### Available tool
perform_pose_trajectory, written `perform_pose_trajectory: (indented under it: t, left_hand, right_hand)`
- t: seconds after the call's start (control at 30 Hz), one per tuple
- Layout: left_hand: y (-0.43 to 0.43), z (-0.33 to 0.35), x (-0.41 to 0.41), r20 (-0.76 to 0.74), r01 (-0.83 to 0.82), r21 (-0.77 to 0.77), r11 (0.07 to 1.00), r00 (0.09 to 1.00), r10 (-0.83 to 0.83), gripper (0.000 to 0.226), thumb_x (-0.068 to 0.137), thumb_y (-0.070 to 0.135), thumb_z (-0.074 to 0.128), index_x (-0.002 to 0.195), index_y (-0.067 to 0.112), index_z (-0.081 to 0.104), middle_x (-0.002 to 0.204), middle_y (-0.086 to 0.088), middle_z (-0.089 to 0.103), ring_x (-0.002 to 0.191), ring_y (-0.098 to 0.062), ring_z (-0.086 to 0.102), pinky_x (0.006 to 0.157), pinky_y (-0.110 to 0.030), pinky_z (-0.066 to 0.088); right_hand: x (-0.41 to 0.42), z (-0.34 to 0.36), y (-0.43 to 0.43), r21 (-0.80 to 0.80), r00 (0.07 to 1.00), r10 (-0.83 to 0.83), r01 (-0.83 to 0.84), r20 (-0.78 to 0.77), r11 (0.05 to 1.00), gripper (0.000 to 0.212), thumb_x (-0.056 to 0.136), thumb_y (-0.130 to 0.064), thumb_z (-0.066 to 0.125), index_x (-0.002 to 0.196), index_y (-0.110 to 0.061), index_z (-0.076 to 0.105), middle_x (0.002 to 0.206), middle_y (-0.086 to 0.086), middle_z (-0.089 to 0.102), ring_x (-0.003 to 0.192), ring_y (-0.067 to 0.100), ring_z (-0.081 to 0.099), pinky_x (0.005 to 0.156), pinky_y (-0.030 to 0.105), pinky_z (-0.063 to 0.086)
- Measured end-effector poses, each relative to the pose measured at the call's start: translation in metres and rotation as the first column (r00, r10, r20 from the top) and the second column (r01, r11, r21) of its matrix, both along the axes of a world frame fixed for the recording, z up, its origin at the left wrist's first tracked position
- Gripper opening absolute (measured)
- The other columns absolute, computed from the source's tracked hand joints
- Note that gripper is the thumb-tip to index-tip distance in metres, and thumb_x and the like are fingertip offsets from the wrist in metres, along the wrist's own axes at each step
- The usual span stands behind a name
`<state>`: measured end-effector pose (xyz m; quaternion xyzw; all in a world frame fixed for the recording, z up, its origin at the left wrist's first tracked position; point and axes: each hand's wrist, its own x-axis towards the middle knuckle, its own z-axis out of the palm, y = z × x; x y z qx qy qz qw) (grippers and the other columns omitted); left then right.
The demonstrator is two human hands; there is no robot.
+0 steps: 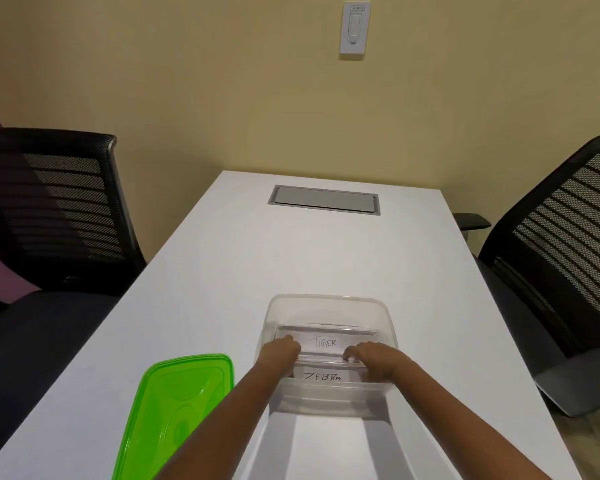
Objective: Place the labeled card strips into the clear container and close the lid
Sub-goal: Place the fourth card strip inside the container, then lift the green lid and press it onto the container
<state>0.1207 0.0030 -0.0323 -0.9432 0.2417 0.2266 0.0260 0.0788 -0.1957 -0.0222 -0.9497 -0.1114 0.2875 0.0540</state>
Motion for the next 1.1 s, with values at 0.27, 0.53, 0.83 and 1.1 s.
perform_pose_trajectory:
  t: [0.27, 0.53, 0.83, 1.1]
  left_hand:
    - [0.003, 0.021, -0.003, -0.020, -0.074, -0.239, 0.968, 0.997, 0.071, 0.042, 0.094, 0.030, 0.052, 0.130, 0.008, 0.053, 0.139, -0.010, 0.049, 0.129, -0.023, 0.047, 0.103, -0.034, 0.041]
    - [0.037, 0.029, -0.040, 0.345, -0.020, -0.538, 0.843, 0.907, 0.242, 0.039, 0.098, 0.024, 0.038, 0.137, 0.019, 0.047, 0.136, 0.000, 0.049, 0.126, -0.015, 0.047, 0.098, -0.027, 0.042]
    - [0.096, 0.007, -0.088, 0.356, -0.228, -0.474, 0.851, 0.834, 0.422, 0.047, 0.099, 0.024, 0.031, 0.146, 0.019, 0.031, 0.152, -0.002, 0.033, 0.143, -0.011, 0.027, 0.118, -0.024, 0.022]
    - [0.144, -0.023, -0.136, 0.199, -0.549, -0.217, 0.807, 0.784, 0.588, 0.055, 0.100, 0.032, 0.029, 0.151, 0.016, 0.016, 0.160, -0.006, 0.015, 0.149, -0.017, 0.011, 0.122, -0.033, 0.013]
  right_hand:
    - [-0.003, 0.014, 0.005, 0.174, 0.978, -0.160, 0.136, 0.132, 0.975, 0.045, 0.090, -0.018, 0.057, 0.133, -0.013, 0.046, 0.137, 0.010, 0.053, 0.126, 0.021, 0.049, 0.106, 0.029, 0.037]
    - [-0.031, 0.039, 0.043, 0.637, 0.730, -0.553, 0.211, 0.401, 0.741, 0.020, 0.088, -0.002, 0.052, 0.098, -0.008, 0.069, 0.101, 0.007, 0.072, 0.093, 0.020, 0.065, 0.087, 0.034, 0.053]
    - [-0.083, 0.029, 0.114, 0.736, 0.698, -0.562, 0.074, 0.444, 0.673, 0.017, 0.081, 0.006, 0.055, 0.085, -0.004, 0.069, 0.086, 0.007, 0.071, 0.078, 0.019, 0.065, 0.068, 0.026, 0.052]
    - [-0.106, -0.015, 0.167, 0.620, 0.888, -0.440, 0.272, 0.132, 0.736, 0.026, 0.090, -0.007, 0.047, 0.108, -0.011, 0.065, 0.109, 0.008, 0.067, 0.085, 0.012, 0.065, 0.080, 0.021, 0.044]
